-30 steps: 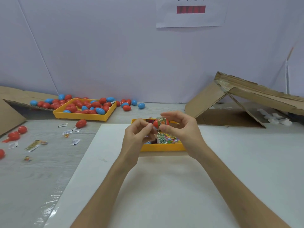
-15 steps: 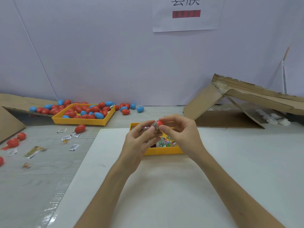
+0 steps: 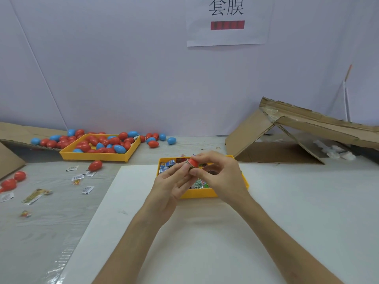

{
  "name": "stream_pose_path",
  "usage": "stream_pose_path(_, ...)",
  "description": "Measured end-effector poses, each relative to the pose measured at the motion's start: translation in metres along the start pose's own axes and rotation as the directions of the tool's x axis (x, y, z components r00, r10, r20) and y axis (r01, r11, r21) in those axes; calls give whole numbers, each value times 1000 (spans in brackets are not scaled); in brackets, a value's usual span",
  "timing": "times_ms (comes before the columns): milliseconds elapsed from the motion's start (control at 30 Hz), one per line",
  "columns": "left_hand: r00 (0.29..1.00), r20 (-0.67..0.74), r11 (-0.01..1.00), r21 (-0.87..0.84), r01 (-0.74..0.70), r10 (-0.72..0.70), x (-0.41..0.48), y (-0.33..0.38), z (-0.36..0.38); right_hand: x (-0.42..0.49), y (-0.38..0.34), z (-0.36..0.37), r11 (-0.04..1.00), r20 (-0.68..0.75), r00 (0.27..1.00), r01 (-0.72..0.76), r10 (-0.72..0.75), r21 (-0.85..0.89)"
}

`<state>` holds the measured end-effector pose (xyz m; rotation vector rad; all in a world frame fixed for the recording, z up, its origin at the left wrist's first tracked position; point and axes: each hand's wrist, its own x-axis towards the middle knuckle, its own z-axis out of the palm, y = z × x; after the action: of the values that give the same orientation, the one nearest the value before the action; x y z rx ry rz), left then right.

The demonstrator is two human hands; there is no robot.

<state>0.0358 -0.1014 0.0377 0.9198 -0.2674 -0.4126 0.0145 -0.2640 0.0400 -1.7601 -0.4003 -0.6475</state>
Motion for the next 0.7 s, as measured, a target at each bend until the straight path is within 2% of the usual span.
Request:
stream_pose_path(333,999,2,998,-40,45,-45,-1,0,0,-1,2,1,997,-38,997,70,-71,-36)
stream_pose_path(567,1000,6,999,-40,3,-2,-1,1,0,-2,0,2,997,65,998,29,-25,-66)
stream_pose_path(700,1000,-12,1000,-1,3,-3,-2,1,1,-2,-1,2,998,24,1000,6,-5,-59)
